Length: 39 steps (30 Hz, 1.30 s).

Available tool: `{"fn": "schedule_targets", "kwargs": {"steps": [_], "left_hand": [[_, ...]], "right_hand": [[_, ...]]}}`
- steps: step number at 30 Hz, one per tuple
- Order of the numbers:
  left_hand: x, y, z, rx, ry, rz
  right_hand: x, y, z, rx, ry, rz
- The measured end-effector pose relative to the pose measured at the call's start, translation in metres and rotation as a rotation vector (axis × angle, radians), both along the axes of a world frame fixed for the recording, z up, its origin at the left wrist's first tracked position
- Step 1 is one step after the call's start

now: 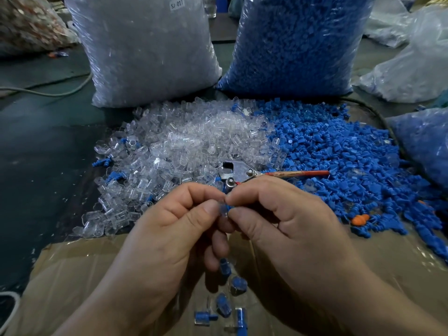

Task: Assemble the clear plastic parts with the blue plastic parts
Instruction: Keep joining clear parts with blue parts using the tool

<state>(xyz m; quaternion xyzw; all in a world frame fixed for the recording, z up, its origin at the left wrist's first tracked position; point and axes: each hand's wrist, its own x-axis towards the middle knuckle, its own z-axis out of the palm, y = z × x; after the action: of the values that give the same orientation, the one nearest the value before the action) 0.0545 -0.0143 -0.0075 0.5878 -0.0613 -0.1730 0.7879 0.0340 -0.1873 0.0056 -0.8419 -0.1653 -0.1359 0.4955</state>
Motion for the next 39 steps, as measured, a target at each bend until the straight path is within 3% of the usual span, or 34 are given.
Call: {"fn": "schedule_targets", "kwargs": {"steps": [3, 5, 9, 11, 18, 22, 25, 28, 31, 39], "left_hand": [[-0.002, -0.006, 0.003, -0.049, 0.046, 0.023], [-0.004, -0.009, 0.005, 0.018, 0.015, 0.042], [-0.006, -0.001, 0.002, 0.521, -0.362, 0.159], [-0.008, 0.001, 0.004, 0.665, -0.476, 0.181], [-0.007, -0.004, -0.002, 0.599, -0.405, 0.22], [-0.006, -0.004, -0.003, 0.694, -0.451, 0.212], [-0.007, -0.006, -0.001, 0.648, -0.383, 0.243], [-0.006, -0.007, 0.005, 0.415, -0.183, 0.238], [-0.005, -0.005, 0.008, 0.279, -0.079, 0.18], [0.002, -0.003, 0.002, 0.079, -0.025, 0.198]], "right_hand": [[0.0, 0.0, 0.0, 0.122, 0.187, 0.015], [0.0, 0.0, -0.001, 0.1, 0.194, -0.003], [0.002, -0.002, -0.001, -0.205, 0.05, -0.1], [0.002, -0.001, -0.001, -0.318, -0.02, -0.099], [-0.005, 0.006, 0.0, -0.514, -0.119, -0.054], [-0.004, 0.002, 0.0, -0.513, -0.144, -0.024], [0.002, -0.008, 0.005, -0.644, -0.153, -0.126], [0.016, -0.027, 0.009, -0.881, 0.093, -0.339], [0.023, -0.044, 0.0, -0.991, 0.259, -0.306], [0.031, -0.042, -0.002, -1.047, 0.198, -0.321]]}}
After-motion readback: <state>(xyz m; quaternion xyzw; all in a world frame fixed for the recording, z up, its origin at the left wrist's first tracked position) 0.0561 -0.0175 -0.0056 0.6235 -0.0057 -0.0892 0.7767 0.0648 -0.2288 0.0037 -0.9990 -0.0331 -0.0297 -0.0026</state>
